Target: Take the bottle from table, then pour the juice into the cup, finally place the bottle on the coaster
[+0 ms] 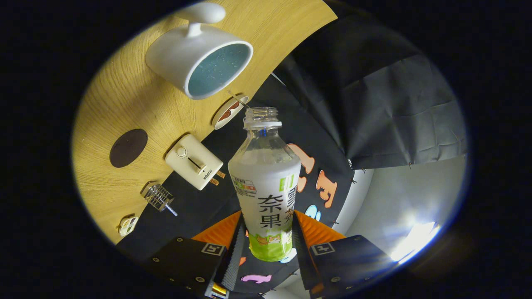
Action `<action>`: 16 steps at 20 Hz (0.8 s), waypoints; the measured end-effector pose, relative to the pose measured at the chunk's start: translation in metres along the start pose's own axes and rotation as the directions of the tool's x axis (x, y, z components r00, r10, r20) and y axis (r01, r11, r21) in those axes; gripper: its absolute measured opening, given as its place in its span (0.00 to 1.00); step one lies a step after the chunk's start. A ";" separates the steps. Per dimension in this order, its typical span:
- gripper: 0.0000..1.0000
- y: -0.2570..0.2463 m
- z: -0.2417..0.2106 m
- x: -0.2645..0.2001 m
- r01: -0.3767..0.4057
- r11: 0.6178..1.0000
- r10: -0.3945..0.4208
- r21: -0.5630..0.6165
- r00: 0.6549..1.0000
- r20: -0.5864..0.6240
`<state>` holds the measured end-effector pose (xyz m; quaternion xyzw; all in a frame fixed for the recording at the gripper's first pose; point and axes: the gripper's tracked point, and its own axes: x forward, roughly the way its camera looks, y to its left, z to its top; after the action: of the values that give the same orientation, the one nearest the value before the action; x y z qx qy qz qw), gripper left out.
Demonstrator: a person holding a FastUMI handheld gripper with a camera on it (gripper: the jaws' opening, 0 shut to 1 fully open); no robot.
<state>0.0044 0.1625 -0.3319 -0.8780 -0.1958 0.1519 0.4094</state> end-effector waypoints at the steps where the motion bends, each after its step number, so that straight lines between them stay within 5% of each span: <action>1: 0.60 -0.001 0.000 0.000 0.000 1.000 0.000 -0.001 1.000 0.000; 11: 0.61 0.007 -0.003 0.002 -0.082 0.988 0.086 0.127 0.996 -0.022; 16: 0.61 0.025 -0.009 0.003 -0.247 0.890 0.272 0.384 0.962 -0.012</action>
<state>0.0163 0.1427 -0.3461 -0.8051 -0.0304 0.2114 0.5533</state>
